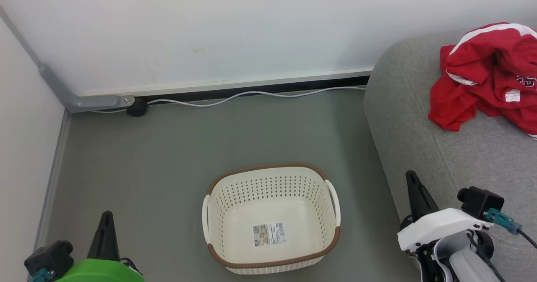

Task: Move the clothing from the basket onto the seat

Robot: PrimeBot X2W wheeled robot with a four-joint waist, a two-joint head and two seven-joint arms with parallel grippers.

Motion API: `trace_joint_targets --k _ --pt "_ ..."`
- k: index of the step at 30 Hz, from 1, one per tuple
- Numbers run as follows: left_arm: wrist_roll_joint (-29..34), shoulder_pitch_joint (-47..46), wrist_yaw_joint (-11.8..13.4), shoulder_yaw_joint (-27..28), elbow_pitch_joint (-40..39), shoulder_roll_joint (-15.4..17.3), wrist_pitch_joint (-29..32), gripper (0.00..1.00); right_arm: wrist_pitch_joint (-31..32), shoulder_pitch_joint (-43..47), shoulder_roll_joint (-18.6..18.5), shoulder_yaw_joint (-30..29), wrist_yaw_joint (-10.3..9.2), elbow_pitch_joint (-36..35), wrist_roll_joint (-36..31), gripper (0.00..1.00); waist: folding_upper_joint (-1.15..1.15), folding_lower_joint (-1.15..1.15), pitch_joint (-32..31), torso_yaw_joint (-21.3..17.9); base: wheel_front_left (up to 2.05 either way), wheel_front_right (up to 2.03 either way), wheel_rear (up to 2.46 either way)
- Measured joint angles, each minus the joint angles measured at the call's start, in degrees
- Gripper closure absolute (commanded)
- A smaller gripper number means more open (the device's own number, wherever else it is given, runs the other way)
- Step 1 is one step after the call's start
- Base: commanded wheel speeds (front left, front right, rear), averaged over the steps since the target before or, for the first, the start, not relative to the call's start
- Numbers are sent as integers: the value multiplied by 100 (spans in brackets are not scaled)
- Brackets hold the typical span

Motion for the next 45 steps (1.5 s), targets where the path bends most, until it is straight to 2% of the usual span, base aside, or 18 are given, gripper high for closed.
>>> trace_joint_targets --k 45 --pt "-3069 -421 -561 531 431 -232 864 100 867 -108 76 -1050 538 -2 3163 100 0 0 -23 132 0 0 0"
